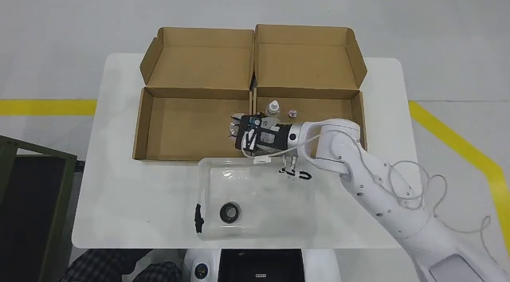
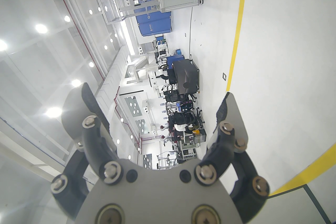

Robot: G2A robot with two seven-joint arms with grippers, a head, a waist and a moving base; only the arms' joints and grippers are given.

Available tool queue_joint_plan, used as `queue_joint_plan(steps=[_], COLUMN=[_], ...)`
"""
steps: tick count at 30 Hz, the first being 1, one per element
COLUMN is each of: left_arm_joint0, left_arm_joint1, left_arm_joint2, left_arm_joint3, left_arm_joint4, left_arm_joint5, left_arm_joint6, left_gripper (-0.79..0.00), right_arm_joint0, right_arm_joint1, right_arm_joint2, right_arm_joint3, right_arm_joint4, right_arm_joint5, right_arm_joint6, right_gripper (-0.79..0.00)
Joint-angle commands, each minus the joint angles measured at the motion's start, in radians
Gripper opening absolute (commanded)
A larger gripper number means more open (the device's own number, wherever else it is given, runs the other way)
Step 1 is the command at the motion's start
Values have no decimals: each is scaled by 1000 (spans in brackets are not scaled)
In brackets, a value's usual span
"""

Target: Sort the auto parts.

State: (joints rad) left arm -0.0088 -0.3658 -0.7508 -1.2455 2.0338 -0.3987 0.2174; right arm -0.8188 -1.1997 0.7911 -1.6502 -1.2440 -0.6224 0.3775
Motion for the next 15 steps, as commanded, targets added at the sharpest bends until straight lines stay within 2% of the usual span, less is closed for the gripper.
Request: queue_joint_plan(steps=[1,15], left_arm_joint0=[0,0], left_arm_joint1=[0,0], left_arm_joint2=[0,0], left_arm_joint3=[0,0], left_arm_joint4=[0,0], left_arm_joint5=[0,0], left_arm_joint6=[0,0], left_gripper=[0,0], right_arm_joint0=[28,189], right_arm_joint1=[-11,-97], right_arm_joint2=[-25,-153], right_arm_joint3=[28,204], right_arm_joint4=[-2,1], right_arm_joint5=[11,71], right_arm_joint6=[12,79], right_gripper=[-785,-785])
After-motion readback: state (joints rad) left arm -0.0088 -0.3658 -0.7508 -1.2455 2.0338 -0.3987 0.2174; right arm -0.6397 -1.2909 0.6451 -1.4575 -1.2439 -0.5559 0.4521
